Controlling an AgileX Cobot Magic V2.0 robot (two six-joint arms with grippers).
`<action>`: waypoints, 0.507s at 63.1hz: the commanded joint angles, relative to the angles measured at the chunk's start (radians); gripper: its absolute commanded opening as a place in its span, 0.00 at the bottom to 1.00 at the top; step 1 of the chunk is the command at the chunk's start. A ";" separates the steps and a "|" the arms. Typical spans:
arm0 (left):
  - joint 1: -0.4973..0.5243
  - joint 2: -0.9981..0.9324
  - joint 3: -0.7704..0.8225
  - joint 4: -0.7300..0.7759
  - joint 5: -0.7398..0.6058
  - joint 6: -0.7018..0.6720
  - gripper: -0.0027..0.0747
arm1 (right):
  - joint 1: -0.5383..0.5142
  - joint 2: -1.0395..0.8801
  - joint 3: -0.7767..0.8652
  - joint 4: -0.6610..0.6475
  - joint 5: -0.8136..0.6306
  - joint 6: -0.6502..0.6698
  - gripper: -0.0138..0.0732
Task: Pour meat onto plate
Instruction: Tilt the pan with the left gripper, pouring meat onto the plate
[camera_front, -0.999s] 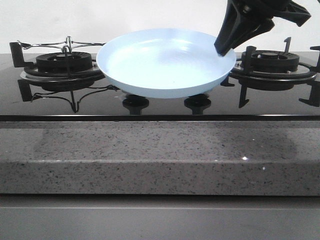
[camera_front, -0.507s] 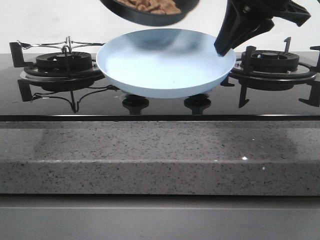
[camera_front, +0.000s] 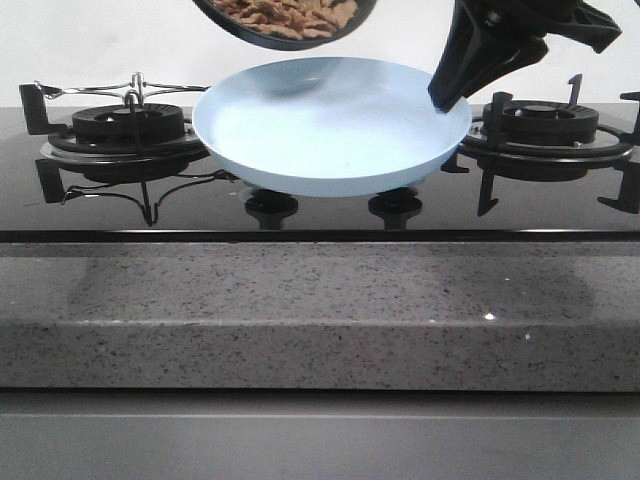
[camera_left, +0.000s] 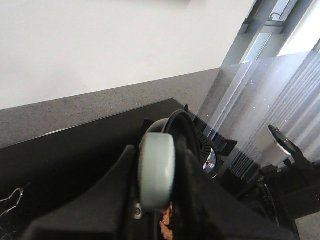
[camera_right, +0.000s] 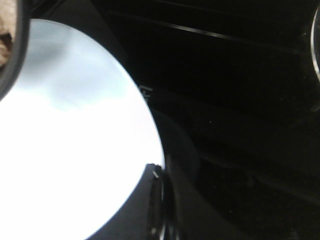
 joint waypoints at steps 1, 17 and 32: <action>-0.031 -0.054 -0.038 -0.048 -0.006 0.034 0.01 | 0.001 -0.047 -0.027 0.010 -0.044 -0.007 0.09; -0.138 -0.089 -0.038 0.103 -0.108 0.081 0.01 | 0.001 -0.047 -0.027 0.010 -0.044 -0.007 0.09; -0.214 -0.124 -0.038 0.196 -0.201 0.116 0.01 | 0.001 -0.047 -0.027 0.010 -0.044 -0.007 0.09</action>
